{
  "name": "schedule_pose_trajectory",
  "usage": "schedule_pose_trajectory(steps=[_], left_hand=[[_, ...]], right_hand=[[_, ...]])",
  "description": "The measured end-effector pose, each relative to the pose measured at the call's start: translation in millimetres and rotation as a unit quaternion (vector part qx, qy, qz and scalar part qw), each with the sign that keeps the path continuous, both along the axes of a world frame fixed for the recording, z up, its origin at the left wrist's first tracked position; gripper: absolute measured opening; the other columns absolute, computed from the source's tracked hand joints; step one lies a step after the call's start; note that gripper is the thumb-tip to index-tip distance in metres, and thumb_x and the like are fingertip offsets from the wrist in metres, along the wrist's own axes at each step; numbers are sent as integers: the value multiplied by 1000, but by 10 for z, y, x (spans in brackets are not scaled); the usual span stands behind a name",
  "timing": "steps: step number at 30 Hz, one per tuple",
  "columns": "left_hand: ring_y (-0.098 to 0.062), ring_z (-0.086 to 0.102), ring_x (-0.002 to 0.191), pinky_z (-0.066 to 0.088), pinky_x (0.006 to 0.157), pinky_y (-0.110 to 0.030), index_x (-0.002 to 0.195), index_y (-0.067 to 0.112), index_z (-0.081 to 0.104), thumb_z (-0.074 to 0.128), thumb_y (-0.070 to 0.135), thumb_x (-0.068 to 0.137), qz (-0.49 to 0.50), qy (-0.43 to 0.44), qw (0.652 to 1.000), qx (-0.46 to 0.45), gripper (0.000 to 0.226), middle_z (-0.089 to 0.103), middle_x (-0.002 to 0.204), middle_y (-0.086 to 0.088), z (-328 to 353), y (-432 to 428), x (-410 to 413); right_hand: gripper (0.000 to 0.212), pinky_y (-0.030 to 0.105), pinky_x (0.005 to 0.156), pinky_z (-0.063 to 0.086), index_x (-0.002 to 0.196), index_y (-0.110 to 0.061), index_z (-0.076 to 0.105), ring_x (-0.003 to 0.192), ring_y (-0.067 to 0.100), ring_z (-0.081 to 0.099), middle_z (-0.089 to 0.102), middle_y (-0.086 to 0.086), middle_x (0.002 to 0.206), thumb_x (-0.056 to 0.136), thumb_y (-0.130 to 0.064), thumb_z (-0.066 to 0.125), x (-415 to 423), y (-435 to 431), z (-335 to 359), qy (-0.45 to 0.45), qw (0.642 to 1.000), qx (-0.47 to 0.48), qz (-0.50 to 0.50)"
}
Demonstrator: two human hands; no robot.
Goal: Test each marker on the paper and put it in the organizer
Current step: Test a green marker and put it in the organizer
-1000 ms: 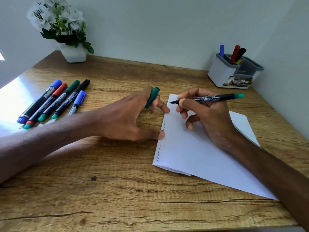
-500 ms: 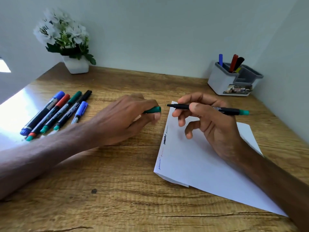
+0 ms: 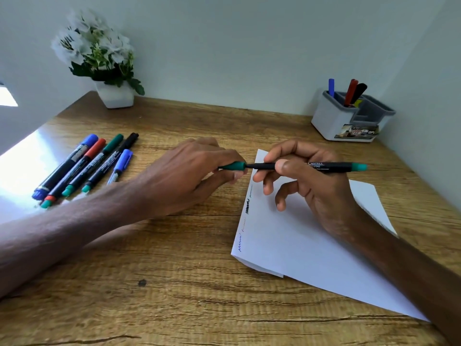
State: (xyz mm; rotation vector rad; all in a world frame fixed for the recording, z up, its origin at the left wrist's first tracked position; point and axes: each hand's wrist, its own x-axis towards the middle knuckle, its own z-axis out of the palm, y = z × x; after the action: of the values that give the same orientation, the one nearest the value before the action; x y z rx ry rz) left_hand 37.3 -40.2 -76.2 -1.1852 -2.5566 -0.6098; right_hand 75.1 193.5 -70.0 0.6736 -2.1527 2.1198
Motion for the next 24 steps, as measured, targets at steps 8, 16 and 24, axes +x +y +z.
schedule_pose_trajectory(steps=[8,16,24], left_hand=[[-5,56,77,46,61,-24,125,27,60,22,55,100,-10,0,1000,-21,53,63,93,10,26,-6,44],[-3,43,49,28,46,-15,100,36,47,27,53,106,-29,41,998,-34,27,48,65,13,43,67,146],[-15,49,54,36,48,-25,112,17,65,36,38,108,-35,-6,998,54,35,52,65,10,154,79,244]], right_hand=[[13,30,44,53,94,4,59,64,32,72,77,22,89,91,-6,67,38,-32,32,8,1000,26,-1],[16,25,40,48,98,-2,76,49,25,60,71,12,70,82,-4,77,15,-81,-6,64,997,45,-15],[17,27,45,52,100,2,72,69,24,66,72,22,89,93,-12,65,1,20,74,-41,999,-26,6]])
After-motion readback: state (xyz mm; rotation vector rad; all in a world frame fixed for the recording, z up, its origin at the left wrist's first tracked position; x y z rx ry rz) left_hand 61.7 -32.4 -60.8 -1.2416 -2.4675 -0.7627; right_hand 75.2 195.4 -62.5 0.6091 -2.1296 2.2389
